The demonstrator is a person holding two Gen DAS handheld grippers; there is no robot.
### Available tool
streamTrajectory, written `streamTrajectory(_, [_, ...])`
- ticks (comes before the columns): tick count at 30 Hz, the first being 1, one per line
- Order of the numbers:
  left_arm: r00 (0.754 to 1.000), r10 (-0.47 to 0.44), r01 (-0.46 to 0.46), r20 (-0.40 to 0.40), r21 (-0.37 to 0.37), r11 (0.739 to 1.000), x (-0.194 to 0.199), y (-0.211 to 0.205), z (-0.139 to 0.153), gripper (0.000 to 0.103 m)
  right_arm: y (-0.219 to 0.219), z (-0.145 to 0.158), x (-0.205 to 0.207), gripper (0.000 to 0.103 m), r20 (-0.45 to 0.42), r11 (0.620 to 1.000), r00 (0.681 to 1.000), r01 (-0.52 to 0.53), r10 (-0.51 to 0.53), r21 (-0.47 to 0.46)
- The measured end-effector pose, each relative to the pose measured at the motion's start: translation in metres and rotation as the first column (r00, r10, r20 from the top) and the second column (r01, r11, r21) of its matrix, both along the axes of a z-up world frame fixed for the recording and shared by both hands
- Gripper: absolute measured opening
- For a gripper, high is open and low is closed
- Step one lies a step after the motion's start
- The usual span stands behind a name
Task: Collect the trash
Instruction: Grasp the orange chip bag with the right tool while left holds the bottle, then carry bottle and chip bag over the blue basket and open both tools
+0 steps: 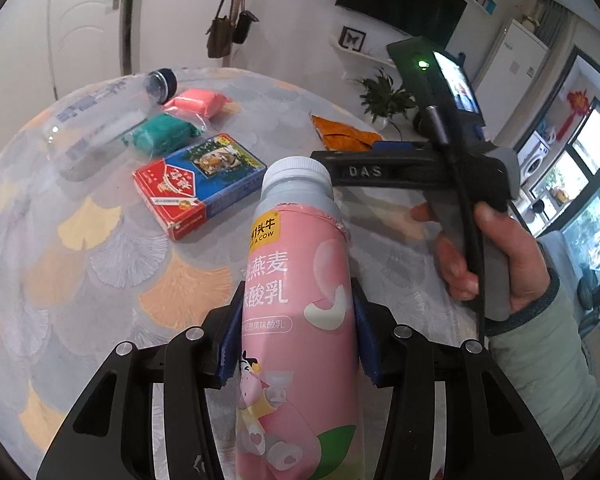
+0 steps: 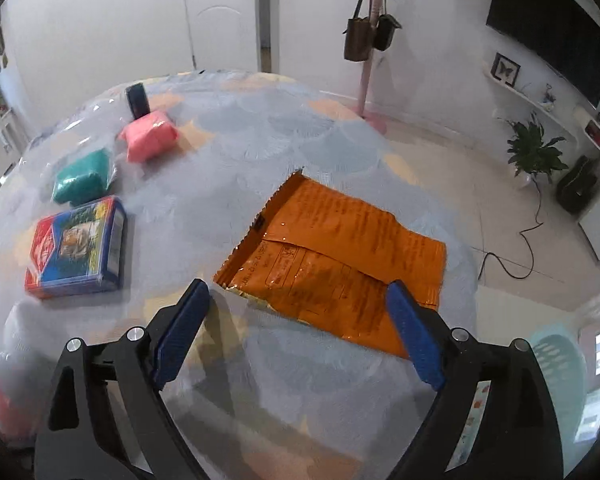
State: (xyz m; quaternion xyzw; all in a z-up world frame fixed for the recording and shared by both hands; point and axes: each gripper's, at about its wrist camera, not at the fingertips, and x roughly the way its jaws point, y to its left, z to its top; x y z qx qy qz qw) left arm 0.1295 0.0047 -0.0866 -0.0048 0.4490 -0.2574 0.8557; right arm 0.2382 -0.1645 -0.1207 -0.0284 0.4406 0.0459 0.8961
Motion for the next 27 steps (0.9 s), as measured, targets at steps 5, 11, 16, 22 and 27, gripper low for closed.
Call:
streamTrajectory(5, [1.000, 0.005, -0.005, 0.013, -0.021, 1.000, -0.008, 0.007, 0.005, 0.046, -0.011, 0.003, 0.002, 0.057, 0.018, 0.998, 1.000, 0.011, -0.012, 0.055])
streamTrajectory(11, [0.999, 0.007, -0.005, 0.039, -0.044, 0.999, -0.013, 0.007, 0.015, 0.046, -0.018, 0.010, -0.002, 0.009, 0.039, 0.990, 0.999, -0.037, 0.032, 0.137])
streamTrajectory(16, [0.996, 0.000, 0.004, 0.086, -0.053, 0.999, -0.015, 0.001, 0.031, 0.046, -0.025, 0.026, -0.021, 0.005, 0.123, 0.989, 0.992, -0.027, 0.009, 0.142])
streamTrajectory(22, [0.990, -0.017, 0.026, 0.142, -0.064, 0.998, -0.010, -0.014, 0.051, 0.046, -0.044, 0.065, -0.059, 0.004, 0.238, 0.987, 0.971, -0.018, -0.021, 0.160])
streamTrajectory(27, [0.980, -0.055, 0.073, 0.192, -0.086, 0.994, -0.002, -0.038, 0.071, 0.046, -0.074, 0.089, -0.093, 0.003, 0.306, 0.977, 0.949, 0.013, -0.079, 0.212])
